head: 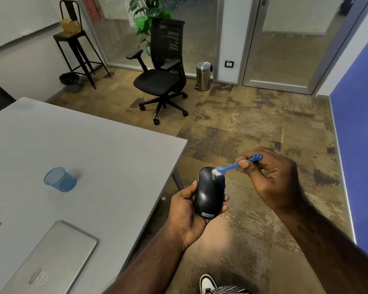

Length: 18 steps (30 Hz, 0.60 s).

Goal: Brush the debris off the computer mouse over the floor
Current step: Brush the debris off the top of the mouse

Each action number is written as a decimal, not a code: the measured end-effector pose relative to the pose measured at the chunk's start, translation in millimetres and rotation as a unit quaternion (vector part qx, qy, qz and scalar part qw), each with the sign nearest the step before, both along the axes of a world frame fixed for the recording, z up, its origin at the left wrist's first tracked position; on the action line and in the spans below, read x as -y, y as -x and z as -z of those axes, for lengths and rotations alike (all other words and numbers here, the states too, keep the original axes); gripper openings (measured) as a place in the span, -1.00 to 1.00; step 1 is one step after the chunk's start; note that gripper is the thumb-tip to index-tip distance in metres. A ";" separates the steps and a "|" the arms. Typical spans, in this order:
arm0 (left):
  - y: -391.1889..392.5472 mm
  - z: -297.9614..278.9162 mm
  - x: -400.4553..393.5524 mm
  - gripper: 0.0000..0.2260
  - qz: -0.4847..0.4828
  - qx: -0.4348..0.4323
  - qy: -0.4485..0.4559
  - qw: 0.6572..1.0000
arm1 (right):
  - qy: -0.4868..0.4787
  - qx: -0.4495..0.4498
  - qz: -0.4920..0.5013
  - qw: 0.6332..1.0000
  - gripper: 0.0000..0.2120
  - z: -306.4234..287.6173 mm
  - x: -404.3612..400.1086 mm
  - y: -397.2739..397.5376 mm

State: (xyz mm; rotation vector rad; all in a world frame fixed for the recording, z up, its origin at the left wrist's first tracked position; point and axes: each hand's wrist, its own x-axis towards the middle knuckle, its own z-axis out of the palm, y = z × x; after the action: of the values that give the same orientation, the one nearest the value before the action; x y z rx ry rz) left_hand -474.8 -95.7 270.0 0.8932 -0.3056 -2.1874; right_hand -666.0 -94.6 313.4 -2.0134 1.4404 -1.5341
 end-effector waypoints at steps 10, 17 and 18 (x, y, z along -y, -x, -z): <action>-3.1 -2.8 1.3 -0.54 -0.019 -0.019 -0.013 1.000 | 0.003 -0.012 0.001 1.000 -0.91 -0.9 6.3 -0.1; -12.5 -3.6 6.9 -0.59 -0.098 -0.040 -0.036 0.994 | 0.018 -0.029 -0.132 0.991 -0.87 1.6 -4.2 -20.9; -14.0 -3.7 7.4 -0.61 -0.110 -0.043 -0.039 0.992 | 0.016 -0.036 -0.150 0.988 -0.88 2.9 -5.3 -23.7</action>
State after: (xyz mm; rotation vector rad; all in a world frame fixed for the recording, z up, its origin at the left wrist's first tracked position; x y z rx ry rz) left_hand -460.8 -103.1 273.7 0.8313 -0.0755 -2.0375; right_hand -642.3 -89.3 310.5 -2.2050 1.0790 -1.3780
